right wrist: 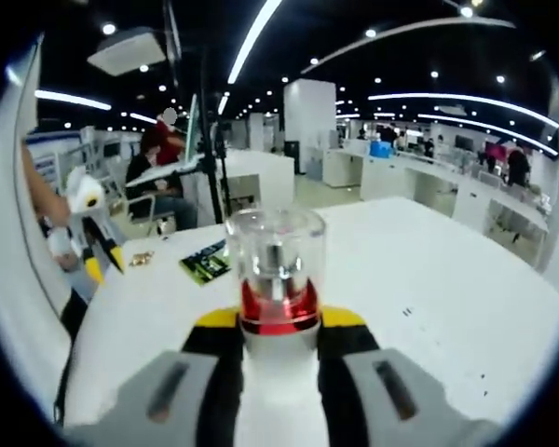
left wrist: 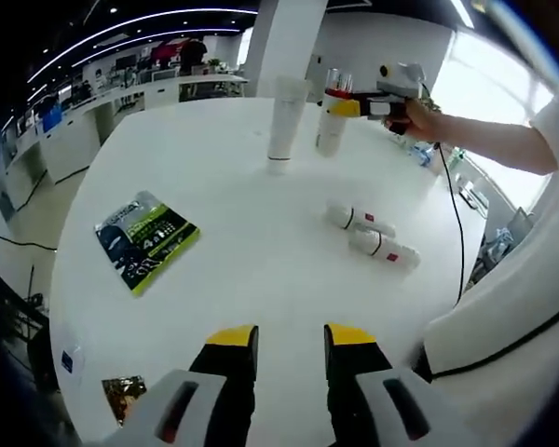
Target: Arrange the skincare products in the storage area until every visible bottle or jar stands upright without overlapping.
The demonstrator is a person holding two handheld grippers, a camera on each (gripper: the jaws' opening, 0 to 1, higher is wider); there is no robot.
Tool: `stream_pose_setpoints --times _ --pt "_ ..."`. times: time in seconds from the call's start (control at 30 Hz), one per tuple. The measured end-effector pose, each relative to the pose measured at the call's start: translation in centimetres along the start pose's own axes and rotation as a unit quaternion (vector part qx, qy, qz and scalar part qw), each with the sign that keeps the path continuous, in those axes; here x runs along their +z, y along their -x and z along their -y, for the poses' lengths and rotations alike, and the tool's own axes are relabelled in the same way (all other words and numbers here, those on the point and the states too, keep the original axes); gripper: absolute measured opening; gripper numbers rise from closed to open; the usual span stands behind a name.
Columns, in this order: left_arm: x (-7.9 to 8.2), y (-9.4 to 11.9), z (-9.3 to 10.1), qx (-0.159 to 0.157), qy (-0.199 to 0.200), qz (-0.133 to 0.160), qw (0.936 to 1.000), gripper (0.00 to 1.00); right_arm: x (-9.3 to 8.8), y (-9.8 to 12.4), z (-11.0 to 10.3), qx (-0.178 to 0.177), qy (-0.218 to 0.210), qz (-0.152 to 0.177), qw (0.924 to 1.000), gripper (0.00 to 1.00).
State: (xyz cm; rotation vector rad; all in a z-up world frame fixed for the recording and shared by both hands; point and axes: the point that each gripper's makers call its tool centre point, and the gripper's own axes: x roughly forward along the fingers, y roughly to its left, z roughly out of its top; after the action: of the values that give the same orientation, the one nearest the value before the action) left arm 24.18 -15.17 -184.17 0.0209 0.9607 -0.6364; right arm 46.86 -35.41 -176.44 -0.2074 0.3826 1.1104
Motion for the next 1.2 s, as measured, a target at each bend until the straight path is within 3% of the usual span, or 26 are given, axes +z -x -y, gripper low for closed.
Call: stream_pose_setpoints --times 0.33,0.53,0.8,1.2 --pt "-0.1 -0.6 0.0 0.002 0.007 -0.014 0.9999 0.29 -2.1 -1.5 1.1 0.007 -0.008 0.0 0.9999 0.27" --pt "-0.4 -0.6 -0.1 0.006 0.021 -0.018 0.9996 0.29 -2.1 -1.7 1.9 0.012 -0.016 0.028 0.9994 0.27" --pt "-0.6 -1.0 -0.2 0.008 0.03 -0.024 0.9992 0.29 -2.8 -2.4 2.0 0.028 -0.004 0.024 0.9993 0.27" --pt "-0.8 -1.3 -0.4 0.009 0.036 -0.036 0.9987 0.29 -2.9 -3.1 1.7 0.057 0.015 0.049 0.9971 0.27"
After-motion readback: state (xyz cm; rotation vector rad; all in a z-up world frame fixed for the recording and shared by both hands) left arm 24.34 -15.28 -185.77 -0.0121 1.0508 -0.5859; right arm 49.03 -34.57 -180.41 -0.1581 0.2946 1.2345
